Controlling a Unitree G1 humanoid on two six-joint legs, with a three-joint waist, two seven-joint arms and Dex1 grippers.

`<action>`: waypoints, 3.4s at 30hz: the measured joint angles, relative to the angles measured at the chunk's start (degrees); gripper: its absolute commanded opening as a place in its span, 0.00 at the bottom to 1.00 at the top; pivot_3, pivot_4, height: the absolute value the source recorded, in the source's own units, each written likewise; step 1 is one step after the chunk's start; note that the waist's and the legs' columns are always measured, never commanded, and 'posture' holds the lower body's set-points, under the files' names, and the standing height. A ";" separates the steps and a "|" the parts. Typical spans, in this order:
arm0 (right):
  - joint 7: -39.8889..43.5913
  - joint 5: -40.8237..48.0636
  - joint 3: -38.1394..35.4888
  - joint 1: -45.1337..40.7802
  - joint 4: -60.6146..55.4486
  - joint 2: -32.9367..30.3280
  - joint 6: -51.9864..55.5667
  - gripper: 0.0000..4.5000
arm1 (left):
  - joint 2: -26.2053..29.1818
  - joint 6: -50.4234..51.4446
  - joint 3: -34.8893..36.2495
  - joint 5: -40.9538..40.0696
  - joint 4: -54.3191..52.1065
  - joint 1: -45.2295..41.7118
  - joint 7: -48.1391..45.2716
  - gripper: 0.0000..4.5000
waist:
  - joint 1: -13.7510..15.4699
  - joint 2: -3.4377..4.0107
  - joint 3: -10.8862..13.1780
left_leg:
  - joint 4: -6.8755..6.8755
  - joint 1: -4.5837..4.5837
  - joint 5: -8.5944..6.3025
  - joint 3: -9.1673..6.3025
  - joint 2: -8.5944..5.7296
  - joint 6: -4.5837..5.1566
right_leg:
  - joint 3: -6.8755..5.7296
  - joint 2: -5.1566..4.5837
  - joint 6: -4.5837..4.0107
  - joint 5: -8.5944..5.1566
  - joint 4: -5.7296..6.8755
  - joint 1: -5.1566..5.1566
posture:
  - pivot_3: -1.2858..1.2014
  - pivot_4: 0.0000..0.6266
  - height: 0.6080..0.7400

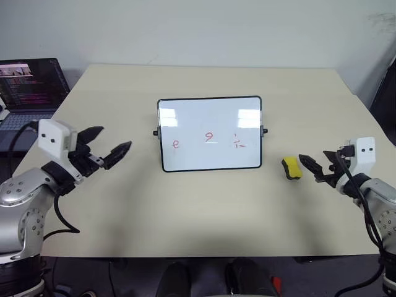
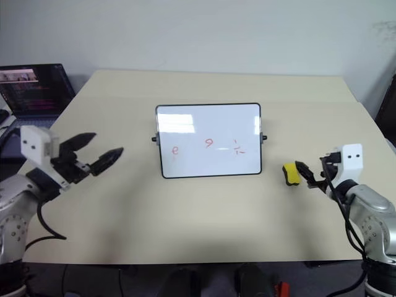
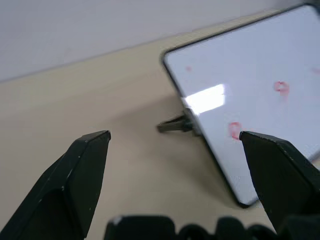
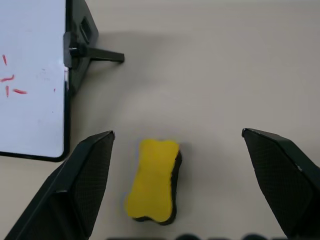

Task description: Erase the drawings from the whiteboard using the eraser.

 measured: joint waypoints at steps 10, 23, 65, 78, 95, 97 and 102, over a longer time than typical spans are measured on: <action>-4.48 -1.35 3.31 -1.83 -2.61 2.66 3.09 0.99 | 2.61 2.03 -14.55 -2.11 -6.75 -8.24 -9.19 1.00 | 0.10 0.03 0.04 | -0.06 -0.03 0.00 0.02 -0.03 0.01 | 0.03 0.09 -0.03 -0.07 -0.02 -0.04 | 0.52 0.24 1.00; -8.71 -7.70 8.09 -5.64 2.59 7.04 3.78 0.99 | 0.69 0.65 -19.35 1.49 -5.09 -9.95 -9.98 1.00 | 0.03 0.03 0.05 | -0.10 -0.69 0.00 0.05 -0.03 0.01 | 0.17 0.15 -0.03 -0.07 0.07 -0.80 | 0.52 0.24 1.00; -4.60 -14.18 9.79 -9.81 13.12 7.73 1.23 0.57 | -0.97 0.74 -21.38 0.74 -7.45 -7.76 -13.82 1.00 | 0.04 0.04 0.04 | 0.05 -0.85 0.00 0.06 -0.05 0.01 | 0.10 0.17 -0.32 0.09 0.14 -0.90 | 0.52 0.24 1.00; 2.48 -15.22 13.27 -5.16 3.09 2.07 -0.80 0.21 | -2.18 8.66 -14.86 0.49 -11.49 4.86 -0.56 1.00 | -0.02 0.04 0.04 | 0.16 -0.83 0.00 -0.06 0.00 0.02 | 0.12 0.13 -0.30 0.09 0.25 -0.89 | 0.52 0.24 1.00; 12.81 -9.57 26.63 -18.88 -11.57 -0.13 4.73 0.21 | 1.81 10.93 -6.01 2.04 -11.25 11.61 2.12 1.00 | -0.04 0.00 0.02 | 0.35 -0.70 0.00 -0.12 -0.01 0.02 | 0.10 0.13 -0.08 -0.06 0.59 -0.88 | 0.52 0.24 1.00; 12.83 -10.32 29.30 -21.46 -10.10 1.32 3.95 0.21 | 1.90 10.93 -5.99 2.12 -11.03 11.15 2.08 1.00 | -0.01 0.00 0.02 | 0.35 -0.72 0.00 -0.12 0.00 0.02 | 0.07 0.12 -0.31 0.07 0.58 -0.89 | 0.52 0.24 1.00; 13.32 -17.23 39.45 -27.88 -3.36 5.78 -2.90 0.21 | 3.31 10.93 -5.92 2.50 -8.69 9.65 1.36 1.00 | -0.13 -0.01 0.01 | 0.35 -0.73 0.00 -0.12 -0.01 0.02 | 0.08 0.12 -0.34 0.08 0.59 -0.93 | 0.52 0.24 1.00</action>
